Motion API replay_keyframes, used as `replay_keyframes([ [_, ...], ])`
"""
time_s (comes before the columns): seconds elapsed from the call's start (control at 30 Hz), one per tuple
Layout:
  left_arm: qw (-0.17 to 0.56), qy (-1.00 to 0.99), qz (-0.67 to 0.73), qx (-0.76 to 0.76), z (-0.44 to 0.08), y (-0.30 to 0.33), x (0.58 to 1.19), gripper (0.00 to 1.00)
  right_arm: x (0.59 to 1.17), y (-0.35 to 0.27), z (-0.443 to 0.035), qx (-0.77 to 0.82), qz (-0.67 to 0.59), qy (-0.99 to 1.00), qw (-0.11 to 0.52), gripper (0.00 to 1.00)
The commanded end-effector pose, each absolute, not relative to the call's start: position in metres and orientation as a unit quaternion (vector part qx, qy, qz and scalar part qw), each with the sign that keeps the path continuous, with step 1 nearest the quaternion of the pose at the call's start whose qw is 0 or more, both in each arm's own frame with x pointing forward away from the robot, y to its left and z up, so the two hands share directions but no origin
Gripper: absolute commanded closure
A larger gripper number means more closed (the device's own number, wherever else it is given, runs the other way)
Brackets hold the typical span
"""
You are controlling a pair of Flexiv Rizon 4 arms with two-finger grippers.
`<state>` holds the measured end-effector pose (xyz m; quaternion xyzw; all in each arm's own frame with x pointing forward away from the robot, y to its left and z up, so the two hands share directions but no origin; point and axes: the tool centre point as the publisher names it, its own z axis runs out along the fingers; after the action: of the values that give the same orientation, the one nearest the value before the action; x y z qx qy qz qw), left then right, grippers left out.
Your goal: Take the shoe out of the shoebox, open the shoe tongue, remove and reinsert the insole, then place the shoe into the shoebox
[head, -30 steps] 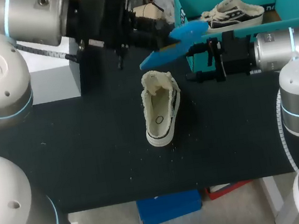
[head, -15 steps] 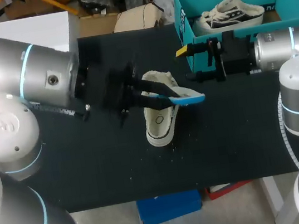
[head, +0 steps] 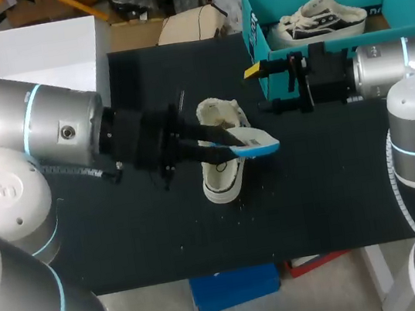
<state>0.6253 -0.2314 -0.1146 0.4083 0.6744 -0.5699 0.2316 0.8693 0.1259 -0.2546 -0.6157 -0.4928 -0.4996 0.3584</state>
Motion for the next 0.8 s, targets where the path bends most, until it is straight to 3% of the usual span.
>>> replay_keyframes([
  [0.03,0.292,0.624,-0.551,0.471,-0.138,-0.248,0.601,1.00,0.869,0.127,-0.255,-0.616,-0.500,-0.492,0.357,0.00],
  [0.57,0.436,0.583,-0.380,0.571,-0.215,-0.236,0.612,1.00,0.869,0.127,-0.255,-0.616,-0.500,-0.492,0.357,0.00],
  [0.8,0.432,0.589,-0.382,0.566,-0.219,-0.233,0.615,1.00,0.869,0.127,-0.255,-0.616,-0.500,-0.492,0.357,0.00],
])
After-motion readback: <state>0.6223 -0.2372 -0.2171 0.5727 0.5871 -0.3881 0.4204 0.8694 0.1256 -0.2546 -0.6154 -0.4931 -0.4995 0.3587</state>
